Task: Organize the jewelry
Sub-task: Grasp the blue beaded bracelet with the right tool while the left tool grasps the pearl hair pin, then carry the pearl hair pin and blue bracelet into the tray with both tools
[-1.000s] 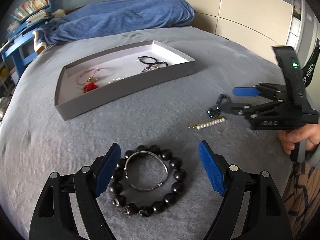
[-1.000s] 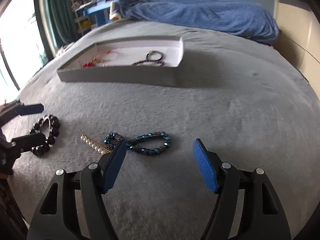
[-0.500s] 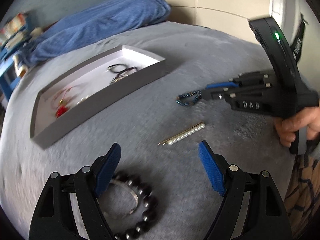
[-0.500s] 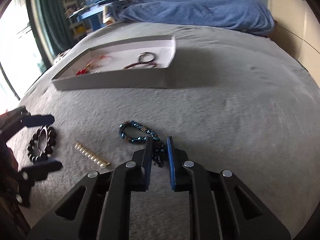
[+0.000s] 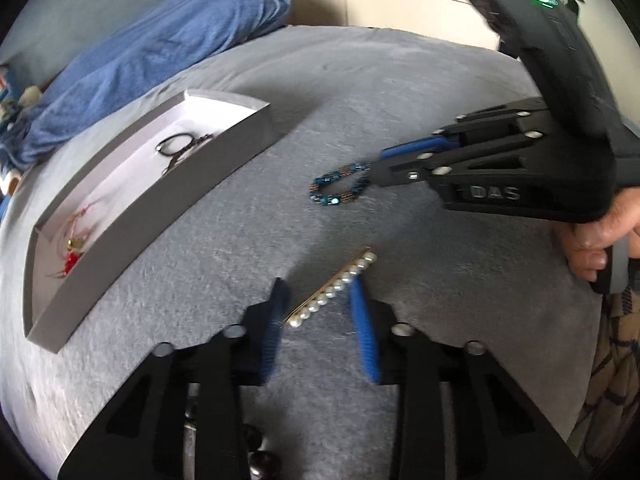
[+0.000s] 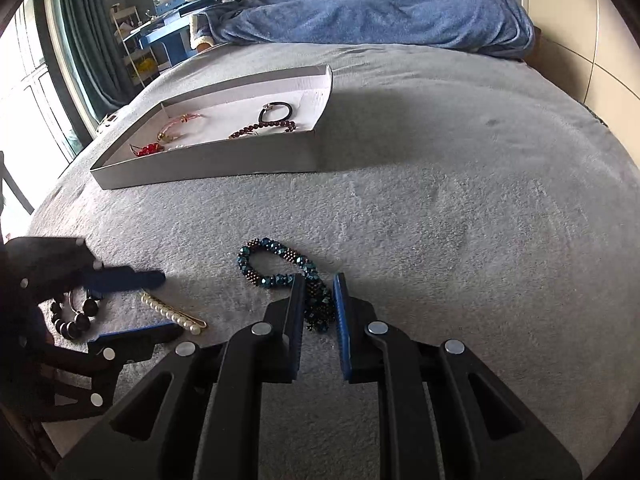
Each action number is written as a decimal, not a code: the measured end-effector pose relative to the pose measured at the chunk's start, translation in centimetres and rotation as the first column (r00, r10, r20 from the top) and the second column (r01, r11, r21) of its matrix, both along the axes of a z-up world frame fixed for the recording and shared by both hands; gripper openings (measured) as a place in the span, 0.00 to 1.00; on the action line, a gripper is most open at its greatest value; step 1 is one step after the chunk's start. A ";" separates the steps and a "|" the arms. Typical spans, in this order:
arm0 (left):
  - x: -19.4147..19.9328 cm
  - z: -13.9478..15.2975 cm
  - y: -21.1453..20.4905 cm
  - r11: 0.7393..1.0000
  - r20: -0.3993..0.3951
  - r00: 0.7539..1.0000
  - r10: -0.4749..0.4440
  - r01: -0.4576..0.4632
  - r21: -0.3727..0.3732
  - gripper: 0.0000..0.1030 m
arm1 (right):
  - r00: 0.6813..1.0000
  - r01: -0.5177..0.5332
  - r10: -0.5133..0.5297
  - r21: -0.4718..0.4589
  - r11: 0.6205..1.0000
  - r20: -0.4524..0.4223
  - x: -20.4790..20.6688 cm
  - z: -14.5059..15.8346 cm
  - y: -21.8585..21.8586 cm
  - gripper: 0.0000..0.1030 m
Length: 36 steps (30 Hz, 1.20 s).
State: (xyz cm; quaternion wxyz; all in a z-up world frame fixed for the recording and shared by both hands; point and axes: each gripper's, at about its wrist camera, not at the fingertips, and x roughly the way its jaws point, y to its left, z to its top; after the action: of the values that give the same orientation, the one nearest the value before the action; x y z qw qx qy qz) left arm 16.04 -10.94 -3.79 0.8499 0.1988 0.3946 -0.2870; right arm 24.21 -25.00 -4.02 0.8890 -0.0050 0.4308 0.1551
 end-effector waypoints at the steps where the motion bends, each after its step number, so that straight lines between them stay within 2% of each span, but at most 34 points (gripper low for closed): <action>1: -0.2 0.0 -0.1 1.000 0.003 1.000 -0.004 0.004 0.003 0.21 | 1.000 -0.001 0.001 0.001 1.000 0.000 0.1 -0.1 0.0 0.14; 5: -0.2 0.3 0.3 1.000 0.002 1.000 0.022 -0.022 -0.012 0.06 | 1.000 -0.003 0.003 0.007 1.000 0.004 0.1 -0.1 0.1 0.14; 11: 1.0 1.5 2.2 0.989 -0.023 0.994 0.105 -0.107 -0.101 0.06 | 0.999 -0.022 0.021 0.038 0.999 0.037 -0.4 0.8 0.3 0.13; 17: 1.4 3.2 3.7 0.977 -0.025 0.990 0.136 -0.138 -0.165 0.06 | 0.997 -0.012 0.005 0.087 0.996 0.073 -0.7 2.3 0.3 0.13; 25: 1.8 4.6 5.3 0.967 -0.009 0.984 0.179 -0.177 -0.184 0.06 | 0.993 -0.023 0.010 0.116 0.993 0.116 -0.5 5.0 1.4 0.13; 36: 2.8 6.0 7.8 0.946 0.002 0.970 0.241 -0.235 -0.223 0.06 | 0.987 -0.048 0.033 0.097 0.994 0.154 -0.2 7.8 3.0 0.13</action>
State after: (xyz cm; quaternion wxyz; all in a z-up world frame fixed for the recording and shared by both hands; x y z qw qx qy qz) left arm 18.84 -3.11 2.20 0.9008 0.0583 0.3688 -0.2215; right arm 24.01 -21.96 3.74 0.9151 0.0190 0.3530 0.1937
